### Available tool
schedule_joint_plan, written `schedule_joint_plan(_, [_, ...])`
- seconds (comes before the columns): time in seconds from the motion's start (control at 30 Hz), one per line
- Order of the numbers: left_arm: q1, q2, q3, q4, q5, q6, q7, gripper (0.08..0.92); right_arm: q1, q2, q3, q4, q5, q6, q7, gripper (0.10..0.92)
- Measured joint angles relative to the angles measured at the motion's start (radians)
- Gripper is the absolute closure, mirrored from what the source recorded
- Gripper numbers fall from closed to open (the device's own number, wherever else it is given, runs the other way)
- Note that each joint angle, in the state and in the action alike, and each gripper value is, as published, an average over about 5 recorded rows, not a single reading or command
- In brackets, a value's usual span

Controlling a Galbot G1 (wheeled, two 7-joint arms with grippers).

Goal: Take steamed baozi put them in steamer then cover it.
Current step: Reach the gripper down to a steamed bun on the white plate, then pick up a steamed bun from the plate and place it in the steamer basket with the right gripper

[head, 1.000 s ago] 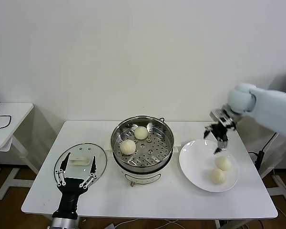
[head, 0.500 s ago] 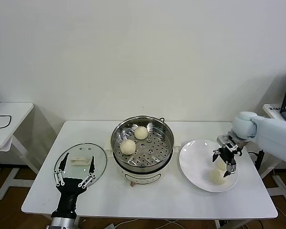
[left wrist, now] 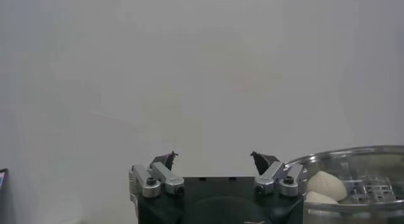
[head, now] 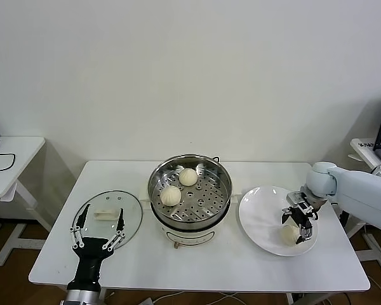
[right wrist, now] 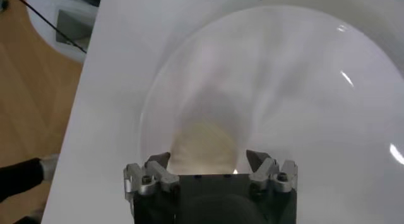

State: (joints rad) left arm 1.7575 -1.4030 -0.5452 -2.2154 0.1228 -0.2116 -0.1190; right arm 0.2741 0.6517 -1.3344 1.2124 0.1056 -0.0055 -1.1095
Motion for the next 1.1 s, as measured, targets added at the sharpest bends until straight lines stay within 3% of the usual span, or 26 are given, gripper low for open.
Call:
schedule_joint_plan(0.4, [-0.004,-0.001,-0.001,0.001,-0.002,0.0,-0.001,0.177,-0.01,-0.007,0.011,0.007,-0.01,0.003,0.011,0.357])
schedule_joint_plan(0.77, [-0.007,0.008,0.0,-0.007,-0.005,0.004,-0.001,0.177,0.145,0.012,0.002,0.045,0.031,0.06,-0.04,0.364])
schedule_joint_plan(1.1, [-0.007,0.006,0.012,-0.014,-0.005,0.007,-0.001,0.177,0.387,0.15,0.015,0.093,0.075,0.226,-0.078,0.364])
